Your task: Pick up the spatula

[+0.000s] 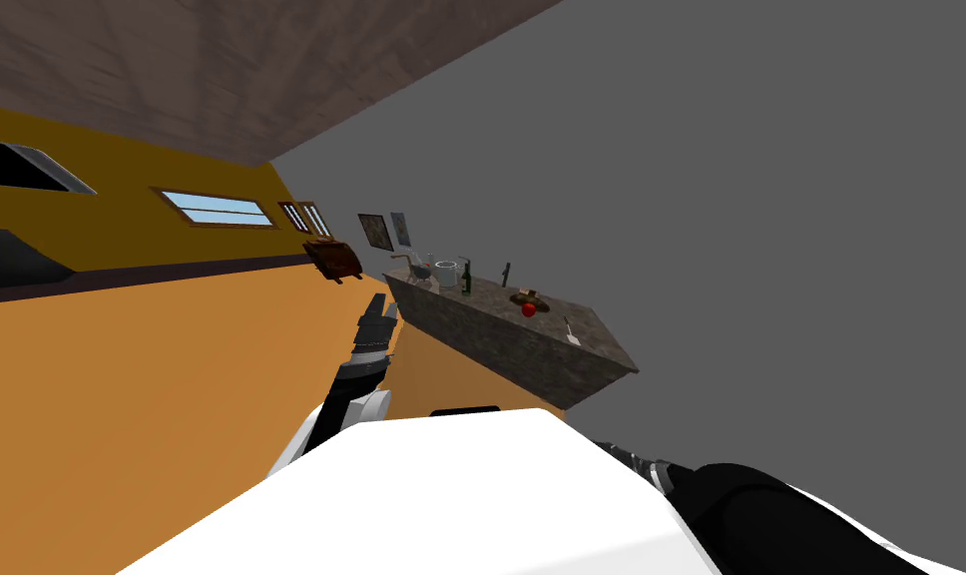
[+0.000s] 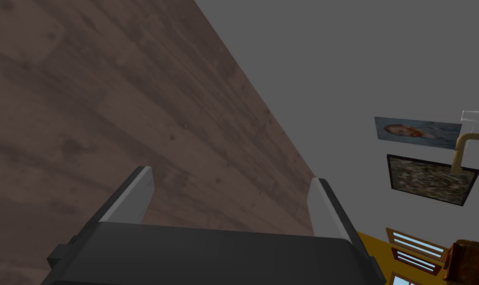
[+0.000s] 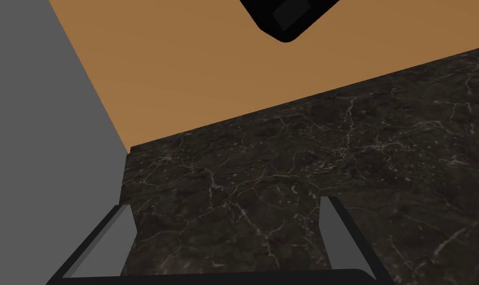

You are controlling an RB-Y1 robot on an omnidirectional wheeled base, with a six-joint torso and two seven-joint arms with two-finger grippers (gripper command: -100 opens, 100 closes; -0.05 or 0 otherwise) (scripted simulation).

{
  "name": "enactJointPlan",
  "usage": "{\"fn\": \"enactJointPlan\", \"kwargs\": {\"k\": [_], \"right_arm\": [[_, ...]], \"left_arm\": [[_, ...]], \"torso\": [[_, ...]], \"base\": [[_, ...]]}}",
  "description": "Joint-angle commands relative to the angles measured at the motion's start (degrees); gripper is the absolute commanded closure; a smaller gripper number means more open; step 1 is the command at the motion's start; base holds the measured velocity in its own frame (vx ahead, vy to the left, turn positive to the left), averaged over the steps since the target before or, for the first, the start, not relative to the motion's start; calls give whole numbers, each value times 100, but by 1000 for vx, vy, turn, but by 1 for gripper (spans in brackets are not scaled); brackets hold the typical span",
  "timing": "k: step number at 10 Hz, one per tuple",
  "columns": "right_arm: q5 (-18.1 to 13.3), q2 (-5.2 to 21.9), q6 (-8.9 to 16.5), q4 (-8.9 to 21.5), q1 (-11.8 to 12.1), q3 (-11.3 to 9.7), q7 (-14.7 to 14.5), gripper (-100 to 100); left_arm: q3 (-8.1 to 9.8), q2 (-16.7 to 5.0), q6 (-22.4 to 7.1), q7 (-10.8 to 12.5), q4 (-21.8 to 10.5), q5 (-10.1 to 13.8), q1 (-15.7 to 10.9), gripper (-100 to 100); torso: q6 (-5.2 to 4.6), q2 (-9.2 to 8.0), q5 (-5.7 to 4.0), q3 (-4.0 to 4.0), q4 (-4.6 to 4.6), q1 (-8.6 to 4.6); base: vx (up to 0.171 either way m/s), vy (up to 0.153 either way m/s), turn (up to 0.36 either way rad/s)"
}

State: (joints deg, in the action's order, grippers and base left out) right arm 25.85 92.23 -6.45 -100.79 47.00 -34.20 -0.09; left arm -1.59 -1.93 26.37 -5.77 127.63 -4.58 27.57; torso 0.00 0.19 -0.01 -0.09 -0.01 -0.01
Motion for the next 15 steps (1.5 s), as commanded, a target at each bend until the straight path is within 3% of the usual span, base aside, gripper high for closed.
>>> {"fn": "enactJointPlan", "kwargs": {"k": [1, 4, 5, 9, 15], "right_arm": [[113, 144, 53, -38, 142, 164, 11, -100], [453, 571, 70, 200, 297, 335, 138, -100], [453, 571, 70, 200, 297, 335, 138, -100], [1074, 1244, 84, 606, 614, 636, 384, -100], [1323, 1461, 95, 767, 748, 746, 487, -100]], "left_arm": [[0, 0, 0, 0, 0, 0, 0, 0], [1, 0, 0, 0, 0, 0, 1, 0], [0, 0, 0, 0, 0, 0, 0, 0], [1, -1, 0, 0, 0, 0, 1, 0], [1, -1, 0, 0, 0, 0, 1, 0]], "torso": [[0, 0, 0, 0, 0, 0], [-5, 9, -2, -5, -2, -7], [2, 14, -2, -8, -3, -8], [2, 43, -8, -25, -10, -36], [-3, 16, -8, -10, -4, -27]], "base": [[38, 1, 172], [58, -15, 202], [58, -30, 114], [119, -84, 285], [66, -71, 105]]}}
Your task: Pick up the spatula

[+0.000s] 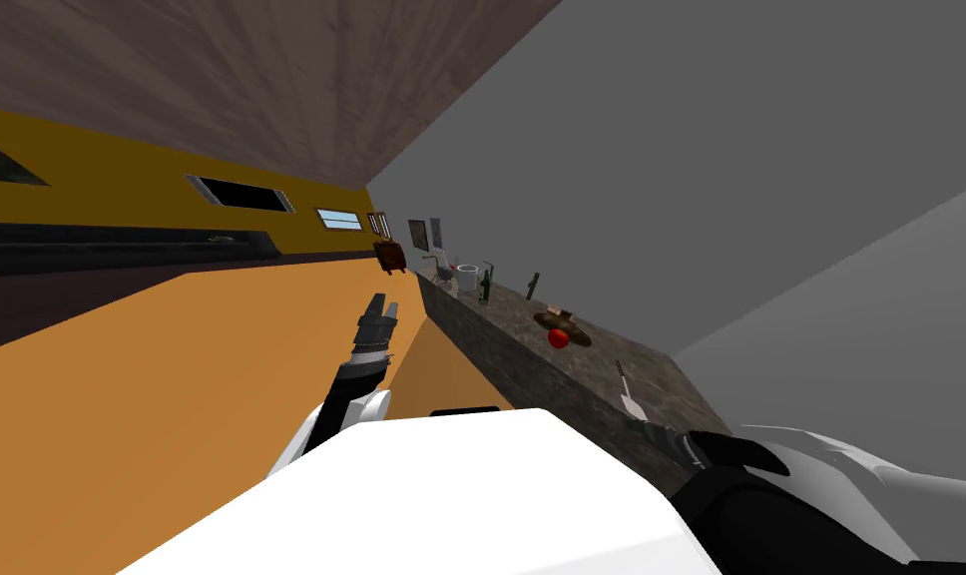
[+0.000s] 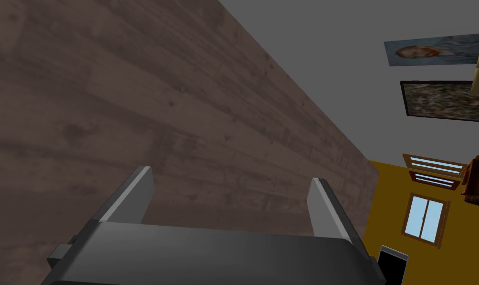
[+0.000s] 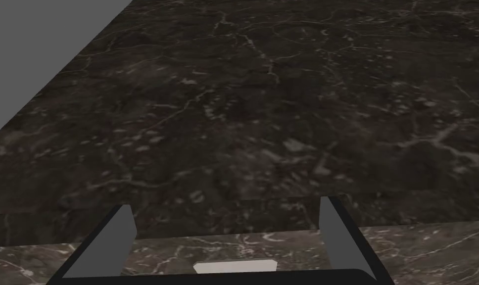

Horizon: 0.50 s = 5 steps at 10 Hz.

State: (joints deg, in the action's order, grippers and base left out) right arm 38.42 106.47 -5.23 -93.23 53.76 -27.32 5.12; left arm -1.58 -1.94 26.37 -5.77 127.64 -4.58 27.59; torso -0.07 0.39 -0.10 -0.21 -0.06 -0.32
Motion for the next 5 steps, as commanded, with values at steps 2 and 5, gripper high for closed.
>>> {"fn": "enactJointPlan", "kwargs": {"k": [2, 5], "right_arm": [[252, 149, -9, 136, 170, 137, 45, -100], [252, 149, -9, 136, 170, 137, 45, -100]], "left_arm": [[0, 0, 0, 0, 0, 0, 0, 0], [0, 0, 0, 0, 0, 0, 0, 0]], "torso": [[2, 1, -2, -1, 0, -12], [-3, 2, -2, -2, -1, 3]], "base": [[103, -164, 187], [63, -86, 25]]}}
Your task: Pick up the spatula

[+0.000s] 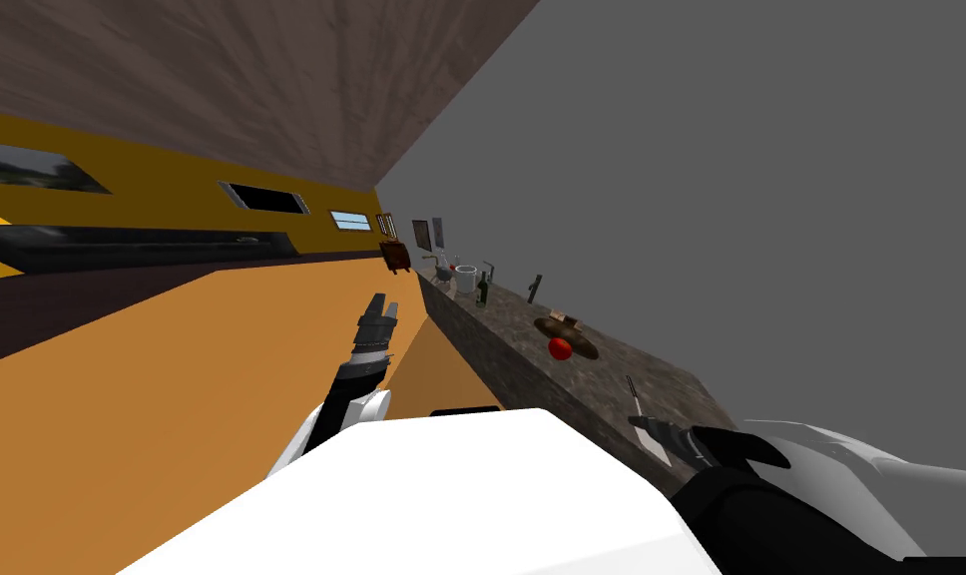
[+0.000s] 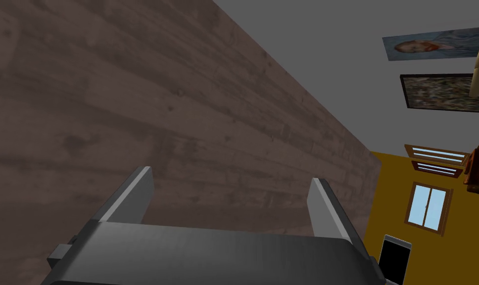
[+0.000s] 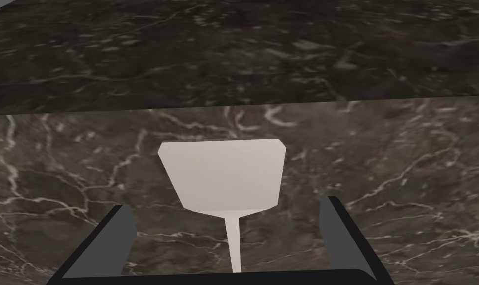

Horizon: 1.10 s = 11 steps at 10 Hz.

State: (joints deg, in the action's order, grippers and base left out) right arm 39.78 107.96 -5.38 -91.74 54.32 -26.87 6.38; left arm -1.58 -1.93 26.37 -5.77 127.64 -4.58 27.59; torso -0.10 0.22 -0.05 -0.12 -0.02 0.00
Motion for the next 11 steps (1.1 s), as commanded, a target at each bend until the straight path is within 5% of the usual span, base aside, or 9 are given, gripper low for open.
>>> {"fn": "enactJointPlan", "kwargs": {"k": [1, 4, 5, 6, 11], "right_arm": [[180, 12, 15, 23, 150, 115, -53, -100], [243, 1, 18, 42, 189, 137, -61, -100], [241, 3, 20, 44, 187, 135, -48, 0], [135, -220, 53, 127, 148, 112, -98, -100], [-114, -740, 128, 321, 56, 57, -214, -100]], "left_arm": [[0, 0, 0, 0, 0, 0, 0, 0], [1, -2, 0, 0, 0, 0, 1, 0], [1, -1, 0, 0, 0, 0, 0, 0], [0, 0, 0, 0, 0, 0, 0, 0], [0, 0, 0, 0, 0, 0, 0, 0]], "torso": [[0, 0, 0, 0, 0, 0], [2, 25, -12, -14, -5, -57], [0, 11, -8, -6, -3, -27], [0, -2, 0, 1, 1, -2], [0, -1, 2, 2, 1, 6]], "base": [[48, -64, 115], [78, -142, 87], [8, -15, 2], [21, -10, 56], [21, -9, 37]]}}
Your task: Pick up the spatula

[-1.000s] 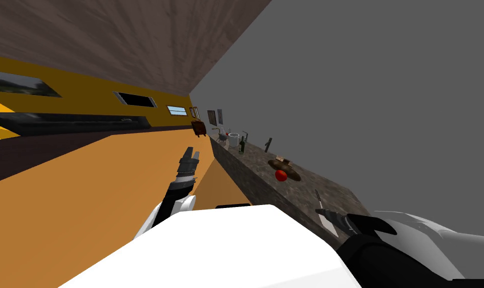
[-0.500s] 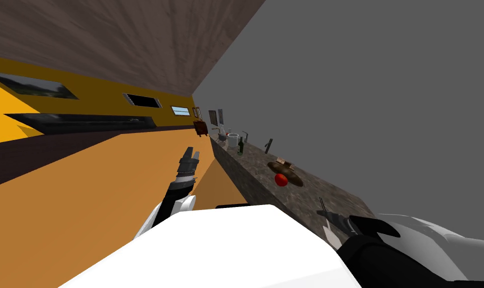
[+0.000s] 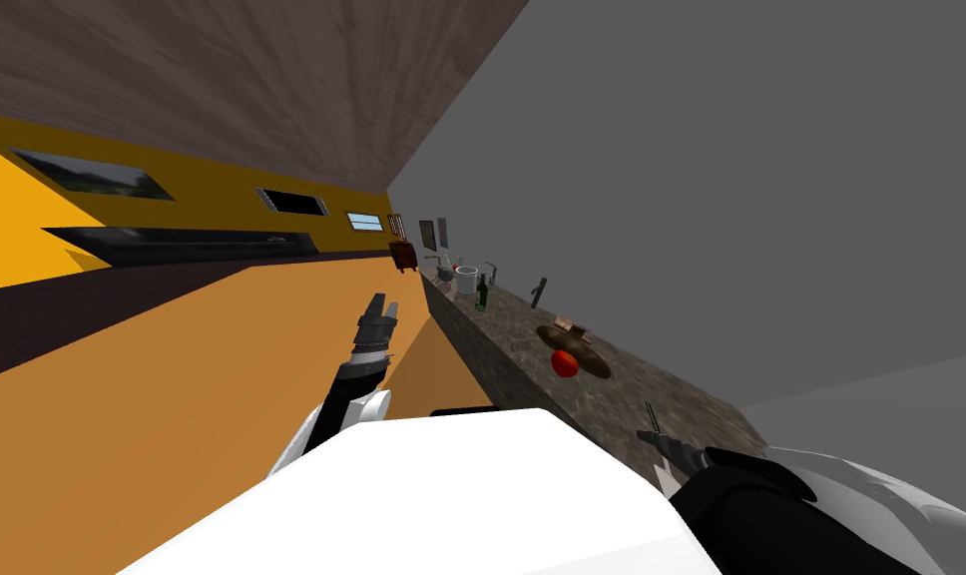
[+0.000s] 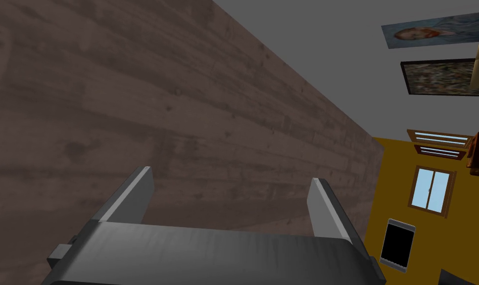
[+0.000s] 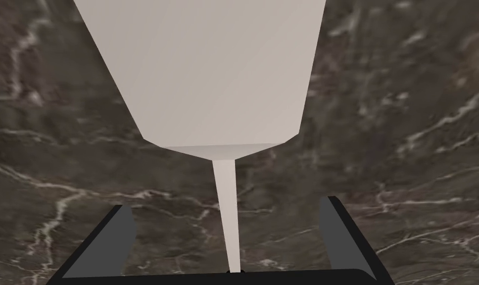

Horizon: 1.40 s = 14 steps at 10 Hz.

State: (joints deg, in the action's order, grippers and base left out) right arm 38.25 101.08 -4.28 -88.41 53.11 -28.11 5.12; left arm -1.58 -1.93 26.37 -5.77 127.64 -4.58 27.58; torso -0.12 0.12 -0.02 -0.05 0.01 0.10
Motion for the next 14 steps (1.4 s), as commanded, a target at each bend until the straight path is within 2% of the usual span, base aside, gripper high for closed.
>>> {"fn": "enactJointPlan", "kwargs": {"k": [1, 2, 3, 7, 8, 9, 13, 14], "right_arm": [[39, -52, 19, -12, 178, 180, -87, -100], [20, -31, 10, -4, 100, 105, -42, -100], [24, -33, 12, -6, 113, 121, -54, 100], [25, -33, 9, -8, 111, 120, -50, 100], [25, -33, 9, -8, 111, 120, -50, 0], [145, 171, -14, -95, 217, 204, -38, 100], [358, 617, -79, -261, 295, 251, 61, 100], [381, 540, -79, -231, 390, 330, -1, 100]], "left_arm": [[0, 0, 0, 0, 0, 0, 0, 0], [0, 0, 0, 0, 0, 0, 0, 0], [0, 0, 0, 0, 0, 0, 0, 0], [0, 0, 0, 0, 0, 0, 0, 0], [0, 0, 0, 0, 0, 0, 0, 0], [0, 0, 0, 0, 0, 0, 0, 0], [0, 0, 0, 0, 0, 0, 0, 0], [0, 0, 0, 0, 0, 0, 0, 0]], "torso": [[0, 0, 0, 0, 0, 0], [-2, -3, -4, 1, -1, -2], [-2, -4, -4, 2, -1, -3], [-2, -5, -7, 2, -1, -9], [-2, -5, -7, 2, -1, -10], [-2, -5, -7, 2, -1, -10], [-2, -11, -4, 5, 0, -4], [-3, -14, -3, 7, 1, 0]], "base": [[0, 0, 0], [0, 0, 0], [0, 0, 0], [0, 0, 0], [0, 0, 0], [-4, 1, -43], [-21, 8, -38], [-15, 6, -4]]}}
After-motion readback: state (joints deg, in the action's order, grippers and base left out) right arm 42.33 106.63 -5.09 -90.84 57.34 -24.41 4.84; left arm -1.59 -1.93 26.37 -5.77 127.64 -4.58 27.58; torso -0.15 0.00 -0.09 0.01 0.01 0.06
